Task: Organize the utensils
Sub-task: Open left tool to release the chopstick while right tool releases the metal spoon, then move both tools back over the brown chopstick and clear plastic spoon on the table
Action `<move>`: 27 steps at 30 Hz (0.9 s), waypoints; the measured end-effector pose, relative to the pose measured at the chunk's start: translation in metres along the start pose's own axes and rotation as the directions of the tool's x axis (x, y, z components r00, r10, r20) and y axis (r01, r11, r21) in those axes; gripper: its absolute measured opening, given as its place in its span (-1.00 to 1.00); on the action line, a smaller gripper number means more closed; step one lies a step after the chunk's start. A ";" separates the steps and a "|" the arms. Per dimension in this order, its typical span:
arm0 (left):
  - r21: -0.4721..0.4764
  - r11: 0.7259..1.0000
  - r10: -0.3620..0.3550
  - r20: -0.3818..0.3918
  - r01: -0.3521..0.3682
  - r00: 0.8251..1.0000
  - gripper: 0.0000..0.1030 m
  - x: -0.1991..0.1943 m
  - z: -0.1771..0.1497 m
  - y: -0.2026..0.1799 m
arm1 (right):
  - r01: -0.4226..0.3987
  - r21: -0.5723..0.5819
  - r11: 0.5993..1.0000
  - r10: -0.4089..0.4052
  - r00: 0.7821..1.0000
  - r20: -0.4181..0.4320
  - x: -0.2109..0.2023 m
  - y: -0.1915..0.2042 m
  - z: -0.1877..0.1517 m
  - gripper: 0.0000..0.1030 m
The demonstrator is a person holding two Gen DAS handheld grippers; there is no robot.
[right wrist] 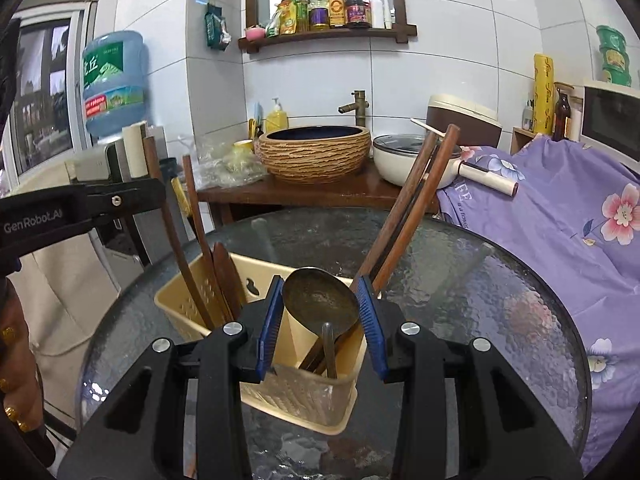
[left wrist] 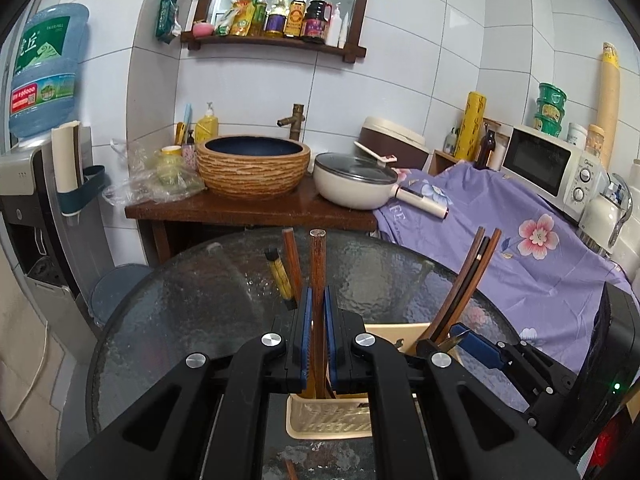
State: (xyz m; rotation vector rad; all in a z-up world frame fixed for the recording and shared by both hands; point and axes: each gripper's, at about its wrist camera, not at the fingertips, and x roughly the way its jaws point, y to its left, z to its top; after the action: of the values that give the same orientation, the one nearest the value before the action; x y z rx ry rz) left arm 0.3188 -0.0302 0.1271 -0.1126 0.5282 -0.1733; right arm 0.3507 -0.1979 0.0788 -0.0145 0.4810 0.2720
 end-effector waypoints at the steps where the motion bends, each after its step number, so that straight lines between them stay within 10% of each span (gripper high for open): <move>1: 0.005 1.000 0.000 -0.008 0.000 1.000 -0.88 0.002 -0.002 0.000 | 0.007 -0.015 1.000 -0.007 1.000 -0.001 0.000 0.002 -0.002 -0.26; 9: 0.025 1.000 0.002 -0.007 -0.002 1.000 -0.86 -0.005 -0.005 -0.001 | 0.016 -0.072 0.997 -0.014 0.999 0.039 -0.009 0.011 -0.010 -0.03; 20: 0.003 1.000 0.008 0.070 -0.008 0.998 0.29 -0.058 -0.023 0.016 | 0.003 -0.039 0.999 -0.001 0.999 0.051 -0.051 0.009 -0.026 0.13; 27: -0.007 1.000 0.015 0.005 -0.015 1.000 0.59 -0.061 -0.058 0.033 | -0.022 -0.034 0.999 0.022 1.000 -0.020 -0.066 0.017 -0.056 0.21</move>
State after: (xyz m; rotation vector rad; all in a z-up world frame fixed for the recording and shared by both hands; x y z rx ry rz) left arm 0.2423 0.0107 0.1021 -0.1156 0.5248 -0.1569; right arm 0.2650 -0.2030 0.0599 -0.0456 0.4964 0.3019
